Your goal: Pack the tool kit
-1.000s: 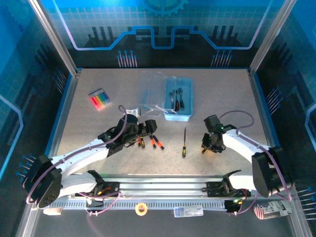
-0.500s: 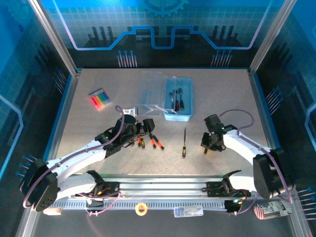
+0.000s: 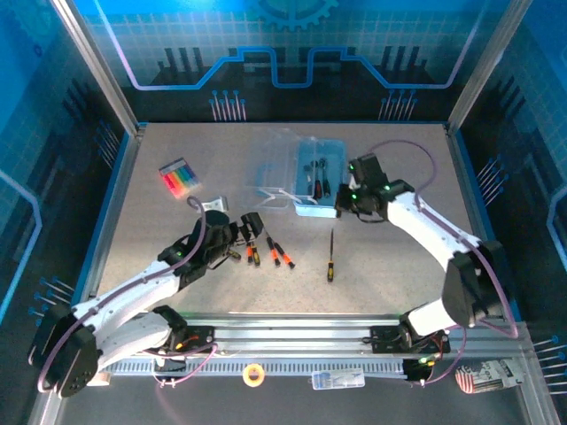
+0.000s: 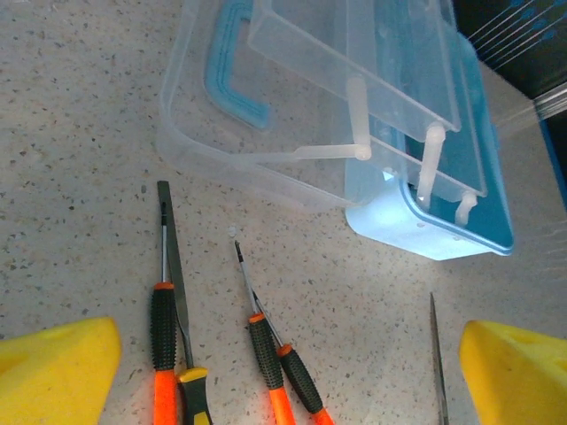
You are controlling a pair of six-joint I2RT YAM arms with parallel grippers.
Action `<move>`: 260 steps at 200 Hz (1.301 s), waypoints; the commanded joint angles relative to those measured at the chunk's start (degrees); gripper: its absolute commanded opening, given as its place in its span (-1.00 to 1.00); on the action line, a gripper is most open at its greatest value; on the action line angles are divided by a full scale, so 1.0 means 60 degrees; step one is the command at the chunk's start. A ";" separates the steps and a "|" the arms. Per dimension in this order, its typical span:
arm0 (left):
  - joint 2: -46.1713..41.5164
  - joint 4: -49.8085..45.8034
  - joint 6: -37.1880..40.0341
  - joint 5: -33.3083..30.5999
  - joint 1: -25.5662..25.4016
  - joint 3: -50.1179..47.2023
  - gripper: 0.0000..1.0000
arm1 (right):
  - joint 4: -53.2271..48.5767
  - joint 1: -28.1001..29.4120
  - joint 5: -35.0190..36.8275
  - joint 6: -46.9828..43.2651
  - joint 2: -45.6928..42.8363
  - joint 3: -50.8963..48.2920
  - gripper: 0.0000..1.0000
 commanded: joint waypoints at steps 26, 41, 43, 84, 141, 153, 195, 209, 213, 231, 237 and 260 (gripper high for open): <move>-0.1857 -0.0353 -0.0459 0.0430 0.0545 -0.0871 0.99 | 0.0204 0.0077 -0.2282 -0.0846 0.2965 0.3416 -0.87; -0.2272 -0.0694 -0.0498 0.0416 0.0595 -0.0916 0.99 | 0.0276 -0.0027 -0.2880 -0.0585 0.3926 0.4292 -0.88; -0.2311 -0.0743 -0.0509 0.0418 0.0604 -0.0911 0.99 | 0.0252 -0.0028 -0.2957 -0.0538 0.4034 0.4400 -0.88; -0.2750 -0.1336 -0.0440 0.0259 0.0619 -0.0733 0.99 | 0.0473 -0.0091 -0.4057 0.0432 0.5549 0.6012 -0.86; -0.2226 -0.1215 -0.0408 0.0404 0.0615 -0.0368 0.99 | 0.0699 -0.0092 -0.4651 0.1329 0.6267 0.6316 -0.85; -0.2124 -0.1153 -0.0424 0.0447 0.0615 -0.0339 0.99 | 0.0779 -0.0092 -0.4603 0.1398 0.6286 0.6255 -0.84; -0.1908 -0.1097 -0.0418 0.0502 0.0615 -0.0265 0.99 | 0.0747 -0.0121 -0.4653 0.1574 0.6725 0.6353 -0.82; -0.1913 -0.1134 -0.0396 0.0476 0.0610 -0.0235 0.99 | 0.0675 -0.0147 -0.4671 0.1617 0.6861 0.6422 -0.81; -0.1927 -0.1139 -0.0398 0.0465 0.0607 -0.0240 0.99 | 0.0622 -0.0161 -0.4654 0.1636 0.6901 0.6455 -0.81; -0.1904 -0.1142 -0.0366 0.0438 0.0611 -0.0260 0.98 | 0.0727 -0.0195 -0.4740 0.1676 0.6970 0.6441 -0.81; -0.1897 -0.1138 -0.0366 0.0437 0.0613 -0.0262 0.99 | 0.0710 -0.0194 -0.4730 0.1662 0.6971 0.6443 -0.81; -0.1875 -0.1112 -0.0395 0.0455 0.0614 -0.0290 0.98 | 0.0727 -0.0209 -0.4784 0.1705 0.6970 0.6472 -0.69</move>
